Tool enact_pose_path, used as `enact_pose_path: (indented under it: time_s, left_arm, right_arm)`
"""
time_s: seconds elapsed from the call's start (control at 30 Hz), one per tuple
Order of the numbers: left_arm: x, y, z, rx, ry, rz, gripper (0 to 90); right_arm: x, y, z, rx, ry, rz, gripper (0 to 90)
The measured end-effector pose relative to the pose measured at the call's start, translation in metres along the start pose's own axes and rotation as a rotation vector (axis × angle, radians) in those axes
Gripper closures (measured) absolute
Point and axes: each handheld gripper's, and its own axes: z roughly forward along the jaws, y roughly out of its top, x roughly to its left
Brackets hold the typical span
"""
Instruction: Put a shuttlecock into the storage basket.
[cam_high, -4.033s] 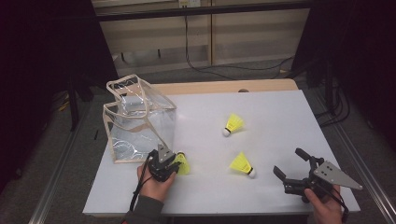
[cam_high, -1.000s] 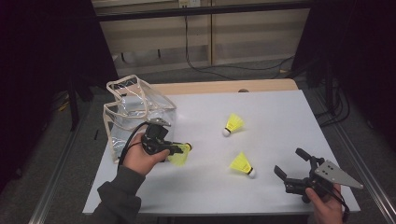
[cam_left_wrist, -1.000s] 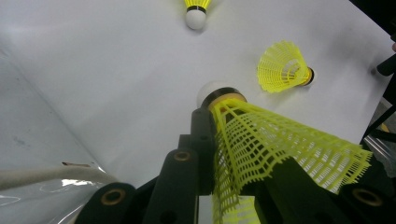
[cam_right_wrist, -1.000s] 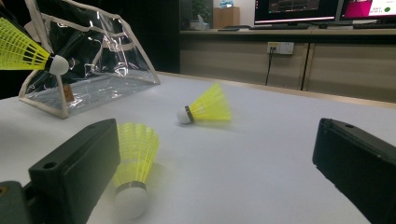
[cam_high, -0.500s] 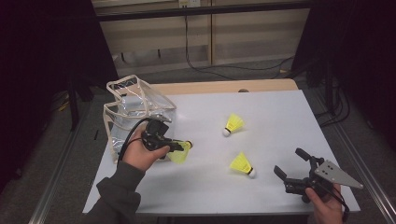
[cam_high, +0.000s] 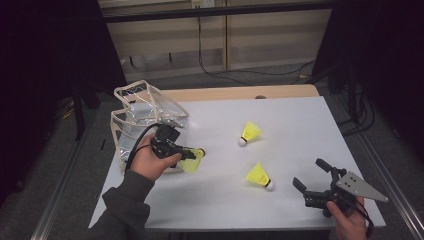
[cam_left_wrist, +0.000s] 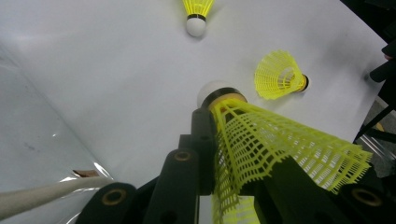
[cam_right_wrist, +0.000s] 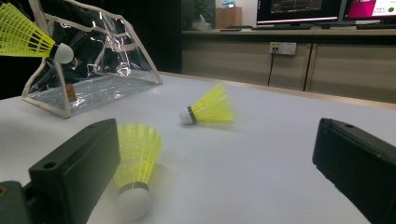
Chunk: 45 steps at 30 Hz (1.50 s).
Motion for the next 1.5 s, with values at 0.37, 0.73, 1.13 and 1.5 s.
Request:
enact_pose_path:
  time_s: [0.37, 0.73, 1.13, 1.5]
  left_arm:
    - [0.001, 0.006, -0.007, -0.001, 0.007, -0.01, 82.6]
    - [0.004, 0.013, -0.015, -0.004, 0.022, -0.015, 82.6]
    - [0.006, 0.022, -0.026, 0.001, 0.025, -0.014, 82.6]
    - [0.011, 0.032, -0.036, -0.007, 0.028, -0.031, 82.6]
  right_arm:
    - [0.0, 0.0, 0.0, 0.001, 0.004, -0.002, 0.5]
    - [0.001, 0.001, 0.0, 0.002, 0.005, -0.006, 0.5]
    - [0.001, 0.001, 0.0, 0.0, 0.005, -0.008, 0.5]
    - [0.001, 0.001, 0.0, -0.003, 0.007, -0.008, 0.5]
